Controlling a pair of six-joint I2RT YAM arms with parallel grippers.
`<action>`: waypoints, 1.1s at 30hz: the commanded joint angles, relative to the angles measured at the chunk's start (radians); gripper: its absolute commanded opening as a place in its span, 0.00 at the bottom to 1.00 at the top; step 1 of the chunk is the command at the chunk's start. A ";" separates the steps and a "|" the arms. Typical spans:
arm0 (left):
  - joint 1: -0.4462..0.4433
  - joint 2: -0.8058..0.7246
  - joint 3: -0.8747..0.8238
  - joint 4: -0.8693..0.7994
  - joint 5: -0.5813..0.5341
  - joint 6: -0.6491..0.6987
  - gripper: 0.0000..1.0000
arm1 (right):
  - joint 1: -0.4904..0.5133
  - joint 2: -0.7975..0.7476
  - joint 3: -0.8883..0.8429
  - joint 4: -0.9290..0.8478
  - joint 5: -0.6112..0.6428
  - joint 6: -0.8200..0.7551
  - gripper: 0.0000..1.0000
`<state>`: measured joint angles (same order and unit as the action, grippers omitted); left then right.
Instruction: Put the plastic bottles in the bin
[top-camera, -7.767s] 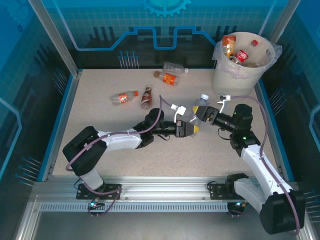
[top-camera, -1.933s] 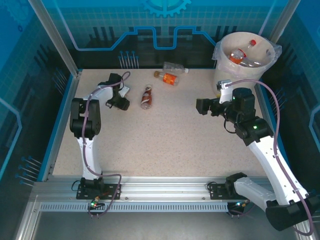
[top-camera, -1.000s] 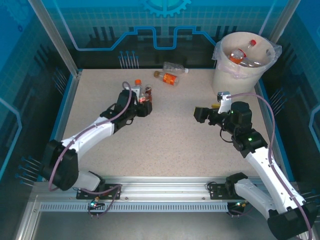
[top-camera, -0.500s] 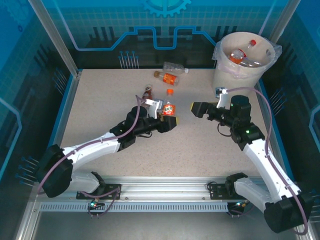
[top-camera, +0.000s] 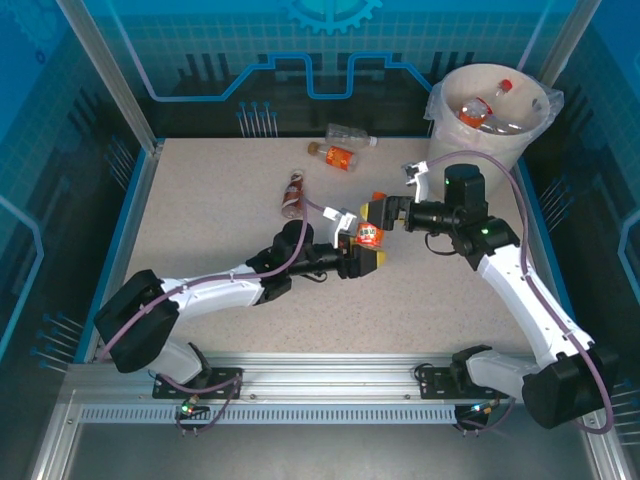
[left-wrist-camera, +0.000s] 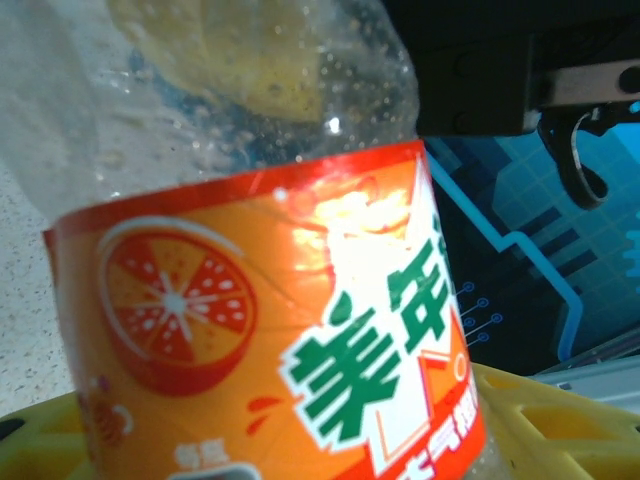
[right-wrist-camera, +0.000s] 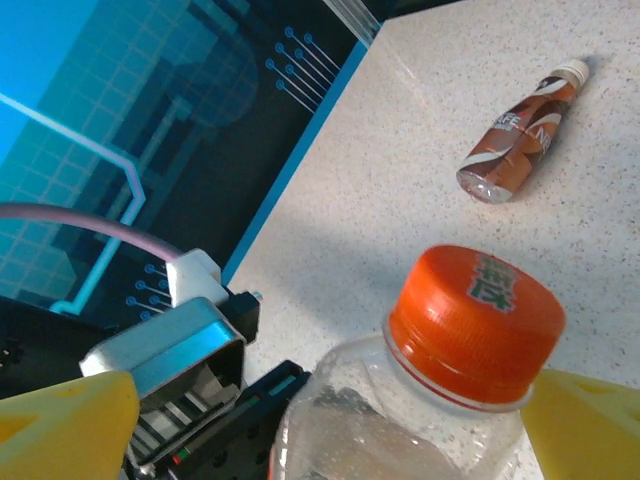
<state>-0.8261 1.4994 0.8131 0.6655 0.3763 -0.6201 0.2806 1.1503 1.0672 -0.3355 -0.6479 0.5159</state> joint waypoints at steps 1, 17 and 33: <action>-0.005 0.005 0.021 0.107 0.027 -0.014 0.38 | 0.013 0.005 0.022 -0.086 -0.016 -0.040 0.92; -0.006 0.003 0.035 0.074 0.035 -0.008 0.39 | 0.040 0.079 0.030 -0.101 -0.129 -0.029 0.66; 0.001 -0.056 0.021 -0.143 -0.235 0.006 0.99 | -0.042 0.051 0.094 -0.076 0.209 -0.059 0.37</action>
<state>-0.8265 1.4940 0.8238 0.5705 0.2382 -0.6384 0.2779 1.2160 1.1114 -0.4271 -0.5350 0.4629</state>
